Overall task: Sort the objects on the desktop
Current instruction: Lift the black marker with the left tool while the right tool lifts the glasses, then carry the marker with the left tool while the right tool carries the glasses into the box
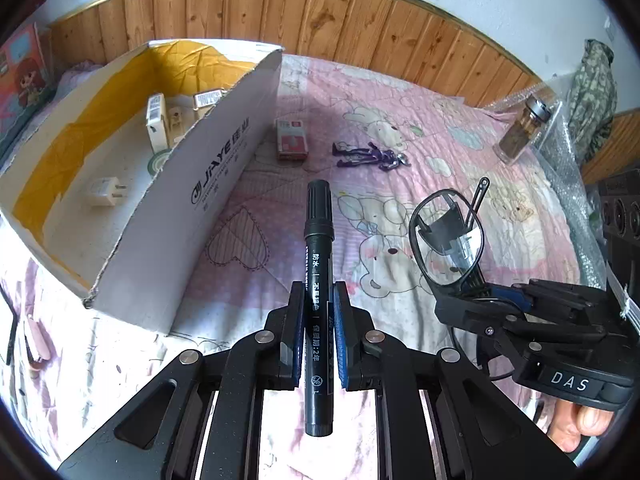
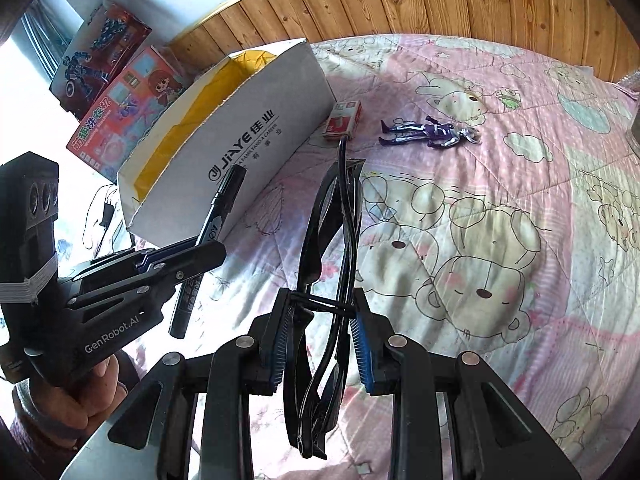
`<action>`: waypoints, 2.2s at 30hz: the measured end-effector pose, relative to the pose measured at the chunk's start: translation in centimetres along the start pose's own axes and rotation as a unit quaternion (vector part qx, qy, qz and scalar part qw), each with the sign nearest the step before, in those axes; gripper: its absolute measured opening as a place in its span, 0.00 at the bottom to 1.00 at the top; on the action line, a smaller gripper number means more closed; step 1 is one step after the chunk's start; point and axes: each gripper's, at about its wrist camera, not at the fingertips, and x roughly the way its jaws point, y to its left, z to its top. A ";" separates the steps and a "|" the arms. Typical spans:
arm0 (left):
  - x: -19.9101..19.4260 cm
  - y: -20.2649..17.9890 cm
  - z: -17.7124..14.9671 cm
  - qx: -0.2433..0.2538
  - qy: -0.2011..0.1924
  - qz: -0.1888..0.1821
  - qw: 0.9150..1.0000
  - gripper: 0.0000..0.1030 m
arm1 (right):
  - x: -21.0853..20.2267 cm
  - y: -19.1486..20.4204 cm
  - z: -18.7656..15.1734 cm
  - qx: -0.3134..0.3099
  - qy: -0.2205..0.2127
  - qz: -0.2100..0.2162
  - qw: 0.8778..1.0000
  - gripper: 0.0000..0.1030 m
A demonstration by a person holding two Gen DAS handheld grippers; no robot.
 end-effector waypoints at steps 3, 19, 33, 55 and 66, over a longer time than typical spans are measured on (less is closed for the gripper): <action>-1.0 0.3 -0.3 0.000 -0.009 0.003 1.000 0.12 | -0.5 0.7 -0.5 0.005 -0.007 0.006 1.000 0.29; -4.7 2.7 -0.9 -0.022 -0.043 0.001 0.999 0.12 | -2.2 3.6 -1.9 0.025 -0.027 0.024 0.999 0.29; -7.3 5.3 -0.5 -0.046 -0.070 -0.008 0.996 0.12 | -2.8 8.0 -0.3 -0.007 -0.040 0.035 0.999 0.29; -8.6 9.9 2.5 -0.071 -0.093 -0.002 0.993 0.12 | -1.7 12.8 4.2 -0.049 -0.046 0.048 0.997 0.29; -8.5 12.5 4.9 -0.082 -0.099 0.004 0.992 0.12 | -0.8 14.4 7.1 -0.067 -0.048 0.049 0.995 0.29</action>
